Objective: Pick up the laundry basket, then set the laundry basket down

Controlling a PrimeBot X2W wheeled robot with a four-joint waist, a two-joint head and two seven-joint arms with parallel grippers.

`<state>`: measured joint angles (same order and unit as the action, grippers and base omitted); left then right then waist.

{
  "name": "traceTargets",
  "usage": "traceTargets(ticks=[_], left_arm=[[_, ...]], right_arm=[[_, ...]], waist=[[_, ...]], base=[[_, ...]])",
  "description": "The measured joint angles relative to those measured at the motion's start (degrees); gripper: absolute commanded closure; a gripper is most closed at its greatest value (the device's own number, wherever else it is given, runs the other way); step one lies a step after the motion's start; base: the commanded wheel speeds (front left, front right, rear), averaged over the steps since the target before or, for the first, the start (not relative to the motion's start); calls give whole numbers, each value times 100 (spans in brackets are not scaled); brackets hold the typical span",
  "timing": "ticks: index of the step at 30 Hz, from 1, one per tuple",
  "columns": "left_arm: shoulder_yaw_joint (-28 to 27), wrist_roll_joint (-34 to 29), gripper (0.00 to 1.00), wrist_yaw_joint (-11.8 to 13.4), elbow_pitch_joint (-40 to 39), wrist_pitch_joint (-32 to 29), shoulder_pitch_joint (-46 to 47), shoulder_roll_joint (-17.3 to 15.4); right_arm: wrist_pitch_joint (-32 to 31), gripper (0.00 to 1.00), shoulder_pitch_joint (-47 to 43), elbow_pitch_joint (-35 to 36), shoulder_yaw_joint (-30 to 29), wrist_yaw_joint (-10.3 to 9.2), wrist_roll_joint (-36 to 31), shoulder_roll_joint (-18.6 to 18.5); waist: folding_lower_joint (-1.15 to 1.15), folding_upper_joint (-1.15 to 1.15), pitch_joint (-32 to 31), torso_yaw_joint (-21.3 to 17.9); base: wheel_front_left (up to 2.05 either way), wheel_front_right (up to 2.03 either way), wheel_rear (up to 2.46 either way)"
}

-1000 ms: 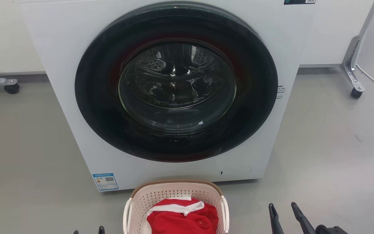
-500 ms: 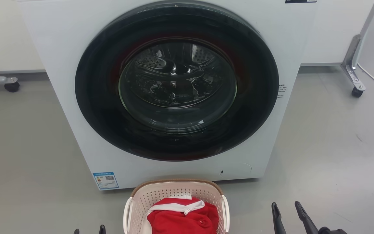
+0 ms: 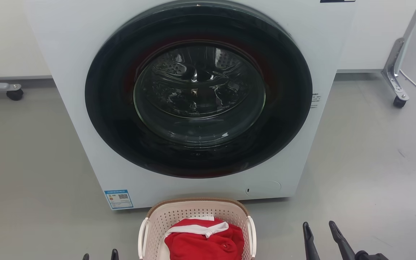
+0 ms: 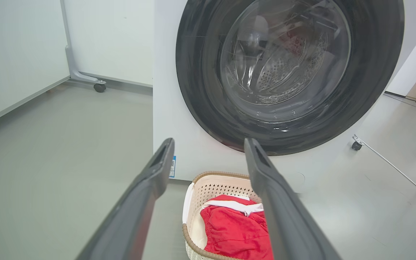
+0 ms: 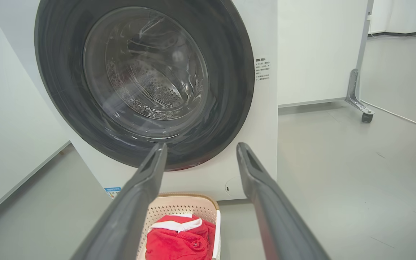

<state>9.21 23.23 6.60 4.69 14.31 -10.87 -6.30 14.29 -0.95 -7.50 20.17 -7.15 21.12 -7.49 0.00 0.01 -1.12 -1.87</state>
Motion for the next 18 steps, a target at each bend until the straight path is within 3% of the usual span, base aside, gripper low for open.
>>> traceTargets(ticks=[8,9,18], left_arm=[[7,-15,0,0,-26,0,0,-1],[7,-18,100,0,-32,0,0,-2],[26,121,100,-12,305,-64,-22,68]], right_arm=[[0,0,-88,22,-71,0,-51,14],[0,100,-87,25,-77,0,-54,18],[-62,100,-234,-322,-105,19,65,48]], waist=[[0,0,20,0],[0,0,23,1],[0,0,30,5]], base=[[0,0,0],[0,0,0],[0,0,0]])
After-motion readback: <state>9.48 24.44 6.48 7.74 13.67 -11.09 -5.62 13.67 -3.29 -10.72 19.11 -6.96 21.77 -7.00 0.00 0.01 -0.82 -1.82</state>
